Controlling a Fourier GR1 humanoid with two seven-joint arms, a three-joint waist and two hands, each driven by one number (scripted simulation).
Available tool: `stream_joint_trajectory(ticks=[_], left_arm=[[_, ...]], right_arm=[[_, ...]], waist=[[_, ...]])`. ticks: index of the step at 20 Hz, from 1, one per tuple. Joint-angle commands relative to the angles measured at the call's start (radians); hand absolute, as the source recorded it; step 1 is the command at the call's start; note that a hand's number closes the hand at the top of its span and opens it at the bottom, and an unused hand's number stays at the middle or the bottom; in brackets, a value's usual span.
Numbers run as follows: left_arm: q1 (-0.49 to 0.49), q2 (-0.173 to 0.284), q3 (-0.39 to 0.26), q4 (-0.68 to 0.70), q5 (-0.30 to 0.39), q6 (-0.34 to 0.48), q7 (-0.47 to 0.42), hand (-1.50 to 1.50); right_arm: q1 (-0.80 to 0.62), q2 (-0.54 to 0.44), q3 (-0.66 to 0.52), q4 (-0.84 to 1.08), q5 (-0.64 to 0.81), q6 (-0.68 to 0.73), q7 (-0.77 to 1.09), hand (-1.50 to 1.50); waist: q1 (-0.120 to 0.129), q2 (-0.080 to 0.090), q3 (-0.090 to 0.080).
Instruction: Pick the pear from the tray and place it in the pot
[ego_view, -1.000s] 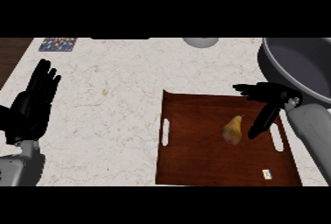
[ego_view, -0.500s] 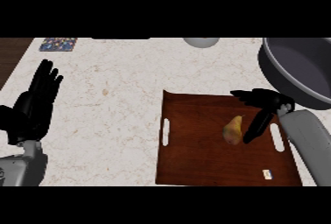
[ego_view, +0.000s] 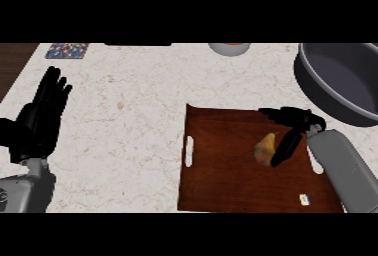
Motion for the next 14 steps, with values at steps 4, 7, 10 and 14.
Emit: stream_joint_trajectory(ticks=[4,7,10,14], left_arm=[[-0.025,0.032,0.054,0.012,0.034,-0.032,0.021,0.00],[0.004,-0.018,0.005,0.004,-0.001,-0.017,-0.007,0.00],[-0.011,-0.034,-0.014,0.009,-0.041,0.015,-0.007,0.00],[0.011,0.004,0.026,-0.048,0.010,-0.023,0.038,0.00]], right_arm=[[0.076,-0.003,0.058,-0.076,0.060,0.057,-0.100,1.50],[0.026,0.003,0.048,0.055,0.131,-0.002,-0.215,1.50],[0.049,0.002,0.053,0.066,0.152,-0.019,-0.267,1.50],[0.070,0.002,0.079,-0.050,0.175,-0.014,-0.291,1.50]], waist=[[-0.006,0.010,0.009],[0.004,0.013,0.009],[0.001,0.013,0.009],[-0.003,0.008,0.009]])
